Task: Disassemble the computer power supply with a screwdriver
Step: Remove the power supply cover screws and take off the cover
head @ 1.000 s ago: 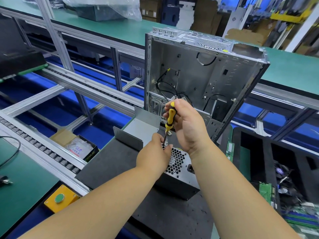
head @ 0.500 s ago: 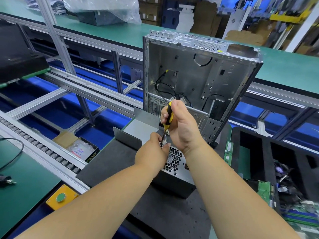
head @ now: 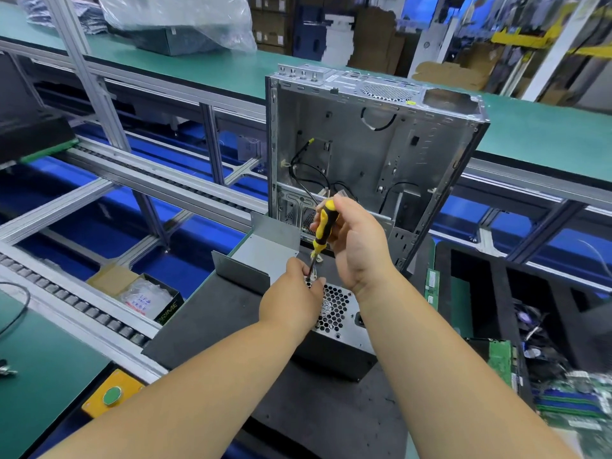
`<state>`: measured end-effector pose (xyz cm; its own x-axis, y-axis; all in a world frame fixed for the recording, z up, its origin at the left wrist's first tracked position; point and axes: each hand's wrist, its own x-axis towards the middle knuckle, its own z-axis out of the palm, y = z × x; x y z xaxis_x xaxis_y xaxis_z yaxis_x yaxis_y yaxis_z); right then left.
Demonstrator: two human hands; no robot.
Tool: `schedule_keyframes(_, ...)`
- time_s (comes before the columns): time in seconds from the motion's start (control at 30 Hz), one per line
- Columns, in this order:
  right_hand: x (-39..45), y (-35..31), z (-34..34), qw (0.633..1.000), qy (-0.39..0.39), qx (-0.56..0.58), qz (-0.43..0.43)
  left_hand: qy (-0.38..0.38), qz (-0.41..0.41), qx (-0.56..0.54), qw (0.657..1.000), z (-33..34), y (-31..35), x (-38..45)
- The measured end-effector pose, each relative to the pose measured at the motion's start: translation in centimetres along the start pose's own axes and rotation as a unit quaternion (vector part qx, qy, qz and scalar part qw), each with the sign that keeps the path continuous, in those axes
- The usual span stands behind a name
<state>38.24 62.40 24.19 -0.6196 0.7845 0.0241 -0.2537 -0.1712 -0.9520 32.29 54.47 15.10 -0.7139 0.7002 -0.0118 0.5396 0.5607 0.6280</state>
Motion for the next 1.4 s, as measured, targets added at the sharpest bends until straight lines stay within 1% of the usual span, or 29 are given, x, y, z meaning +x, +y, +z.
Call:
schedule_keyframes(0.07, 0.0, -0.1, 0.2, 1.000, 0.004, 0.009, 0.001, -0.010, 0.000, -0.010, 1.000, -0.1, 0.0, 0.0)
schedule_keyframes(0.23, 0.0, 0.4, 1.4, 0.997, 0.005, 0.077, 0.011, -0.026, 0.003, -0.024, 0.999, -0.3, 0.1, 0.1)
schedule_keyframes(0.47, -0.2, 0.9, 2.5, 0.999, 0.020, 0.042, -0.020, -0.071, 0.017, -0.057, 0.996, -0.8, -0.2, 0.1)
schedule_keyframes(0.53, -0.3, 0.9, 2.3, 0.999, 0.032, 0.028, -0.021, -0.105, 0.018, -0.100, 0.989, -0.8, -0.5, 0.3)
schedule_keyframes(0.63, -0.4, 0.7, 2.0, 0.998, 0.050, 0.019, -0.014, -0.166, 0.008, -0.186, 0.968, -1.0, -1.2, 1.2)
schedule_keyframes(0.73, -0.3, 0.3, 2.0, 0.997, 0.079, -0.011, -0.009, -0.191, 0.010, -0.201, 0.961, -1.2, -1.8, 1.9)
schedule_keyframes(0.87, -0.4, 0.2, 2.2, 0.995, 0.094, -0.008, -0.018, -0.201, 0.002, -0.216, 0.955, -1.4, -1.7, 2.2)
schedule_keyframes(1.1, -0.6, 1.1, 3.0, 0.996, 0.075, -0.013, -0.044, -0.210, 0.007, -0.228, 0.951, -1.8, -1.9, 2.2)
schedule_keyframes(1.2, -0.6, 1.3, 3.2, 0.995, 0.085, 0.020, -0.050, -0.208, 0.026, -0.203, 0.957, -1.7, -2.2, 2.4)
schedule_keyframes(1.27, -0.6, 1.4, 3.1, 0.994, 0.090, 0.035, -0.054, -0.203, 0.033, -0.206, 0.957, -1.6, -2.4, 2.5)
schedule_keyframes(1.4, -0.7, 1.3, 2.8, 0.993, 0.102, 0.001, -0.058, -0.198, 0.054, -0.233, 0.951, -1.4, -2.6, 2.2)
